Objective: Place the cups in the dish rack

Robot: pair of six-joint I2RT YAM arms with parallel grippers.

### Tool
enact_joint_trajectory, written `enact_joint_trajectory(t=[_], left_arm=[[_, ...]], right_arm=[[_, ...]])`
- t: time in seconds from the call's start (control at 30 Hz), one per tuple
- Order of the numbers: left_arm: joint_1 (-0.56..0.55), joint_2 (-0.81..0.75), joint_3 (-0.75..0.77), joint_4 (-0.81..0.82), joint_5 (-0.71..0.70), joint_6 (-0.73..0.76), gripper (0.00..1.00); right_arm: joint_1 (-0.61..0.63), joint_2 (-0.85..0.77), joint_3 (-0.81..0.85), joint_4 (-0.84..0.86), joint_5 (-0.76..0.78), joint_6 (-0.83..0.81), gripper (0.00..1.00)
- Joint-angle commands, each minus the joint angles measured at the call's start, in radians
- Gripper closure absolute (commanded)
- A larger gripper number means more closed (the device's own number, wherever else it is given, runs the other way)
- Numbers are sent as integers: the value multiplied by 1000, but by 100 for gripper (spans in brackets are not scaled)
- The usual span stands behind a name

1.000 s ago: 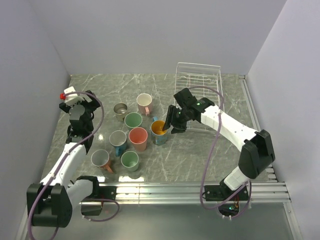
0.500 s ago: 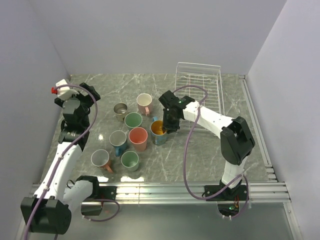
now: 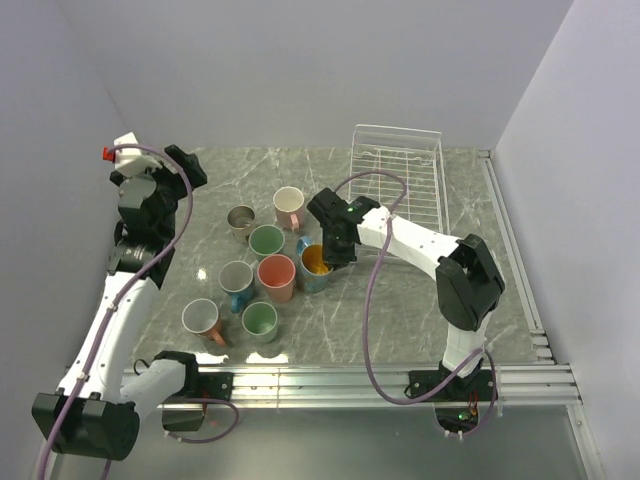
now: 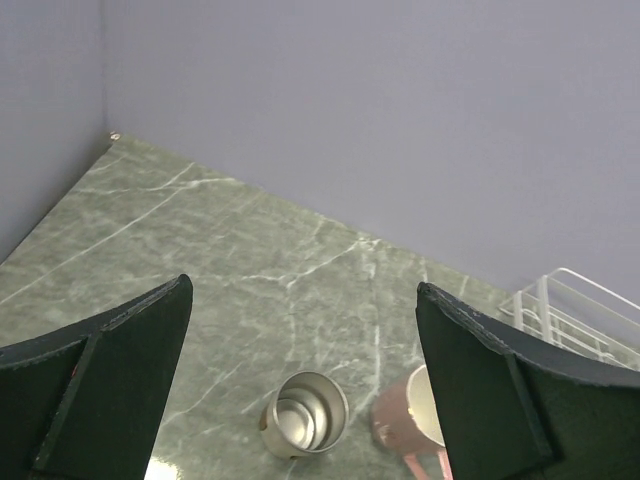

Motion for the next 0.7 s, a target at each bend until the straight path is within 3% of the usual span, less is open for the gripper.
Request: enact_joint_trajectory(t=[0.0,0.23,0.4,0.57,0.63,0.67], left_arm=[[-11,23,108,-53,58,19,1],[-17,91,295,-154,173,36,1],[-19,169,469,-205,323,-19,1],[-65,304,648,-282,761,-87,3],[-77,339,638,-227,889,-202,4],[-77,344,592,-125,965,-255,5]], right_arm=[[15,-84,64,-47,23,-1,100],[15,-265,130,-130,48,-11,100],[10,-408,179,-92,-65,-72,100],[-92,-580,93,98,-311,-93,100],[-145,-670,12,169,-445,-75,100],[-180,-696,-17,235,-490,-63,100]])
